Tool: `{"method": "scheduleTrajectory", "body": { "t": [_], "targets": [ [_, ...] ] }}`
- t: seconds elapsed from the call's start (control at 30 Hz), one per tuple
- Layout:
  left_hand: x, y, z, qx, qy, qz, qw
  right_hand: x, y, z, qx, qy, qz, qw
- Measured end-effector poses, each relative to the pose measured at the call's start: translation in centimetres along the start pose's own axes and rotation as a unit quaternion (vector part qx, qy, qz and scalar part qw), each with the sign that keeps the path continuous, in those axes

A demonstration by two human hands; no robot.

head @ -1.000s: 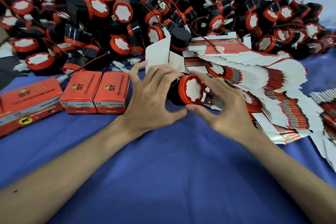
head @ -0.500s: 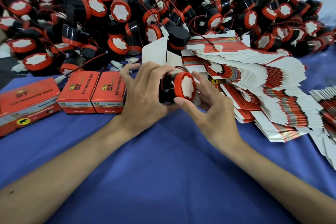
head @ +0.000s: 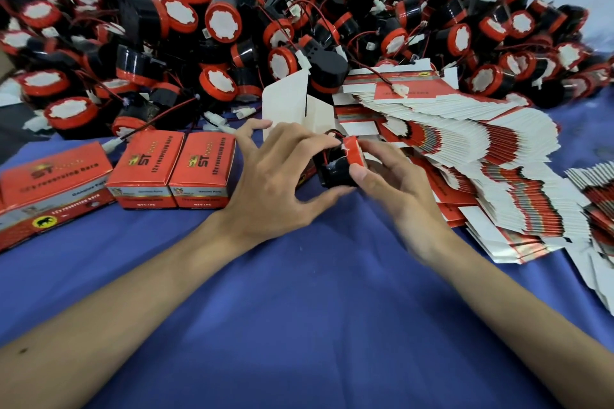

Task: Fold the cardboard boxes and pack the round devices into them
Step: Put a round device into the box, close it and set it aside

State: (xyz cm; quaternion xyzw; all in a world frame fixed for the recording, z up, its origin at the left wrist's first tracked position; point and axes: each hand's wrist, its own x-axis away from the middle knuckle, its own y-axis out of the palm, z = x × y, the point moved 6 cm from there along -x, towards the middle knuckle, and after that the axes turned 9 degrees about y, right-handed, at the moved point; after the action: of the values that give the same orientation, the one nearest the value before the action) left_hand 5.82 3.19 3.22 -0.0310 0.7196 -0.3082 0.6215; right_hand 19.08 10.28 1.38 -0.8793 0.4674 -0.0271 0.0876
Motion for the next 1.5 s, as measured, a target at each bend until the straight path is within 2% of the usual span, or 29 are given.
{"method": "scheduleTrajectory", "body": {
  "t": [0.1,0.23,0.37,0.47,0.6,0.67,0.73,0.83,0.93,1.07,1.2,1.37,1.5],
  "targets": [
    [-0.1,-0.2,-0.2,0.003,-0.015,0.009,1.000,-0.2,-0.2,-0.1,0.008,-0.007,0.009,1.000],
    [0.1,-0.5,-1.6,0.073,-0.120,0.039,0.989,-0.7,-0.9,-0.6,-0.027,-0.015,0.016,0.999],
    [0.4,0.7,-3.2,0.116,-0.235,-0.015,0.965,-1.7,-0.4,-3.0,-0.044,-0.044,0.010,0.998],
    [0.4,0.6,-3.5,0.104,-0.242,0.014,0.965,-2.7,1.5,-5.1,-0.006,-0.082,-0.027,0.996],
    [0.7,1.2,-3.7,0.130,-0.268,-0.019,0.955,-4.5,3.9,-5.2,-0.008,-0.077,-0.074,0.994],
    [0.9,1.5,-3.8,0.161,-0.293,-0.029,0.942,-5.1,3.9,-5.2,0.039,-0.096,-0.042,0.994],
    [1.1,1.9,-4.1,0.170,-0.303,-0.035,0.937,-5.0,3.8,-5.0,0.145,-0.143,0.007,0.979],
    [1.3,2.0,-4.4,0.156,-0.306,-0.025,0.939,-4.4,4.0,-4.6,0.340,-0.227,0.055,0.911],
    [1.3,1.9,-4.5,0.155,-0.305,-0.019,0.939,-4.4,4.3,-4.8,0.438,-0.231,0.075,0.866],
    [1.4,1.9,-4.5,0.177,-0.312,-0.022,0.933,-4.1,4.0,-5.5,0.486,-0.218,0.094,0.841],
    [1.5,2.4,-4.4,0.228,-0.338,-0.053,0.912,-3.8,3.8,-6.1,0.516,-0.206,0.100,0.825],
    [1.3,3.1,-3.9,0.279,-0.331,-0.091,0.897,-4.0,2.7,-7.0,0.503,-0.173,0.115,0.839],
    [1.3,3.1,-3.9,0.274,-0.333,-0.075,0.899,-4.1,2.3,-7.4,0.508,-0.167,0.115,0.837]
  ]
}}
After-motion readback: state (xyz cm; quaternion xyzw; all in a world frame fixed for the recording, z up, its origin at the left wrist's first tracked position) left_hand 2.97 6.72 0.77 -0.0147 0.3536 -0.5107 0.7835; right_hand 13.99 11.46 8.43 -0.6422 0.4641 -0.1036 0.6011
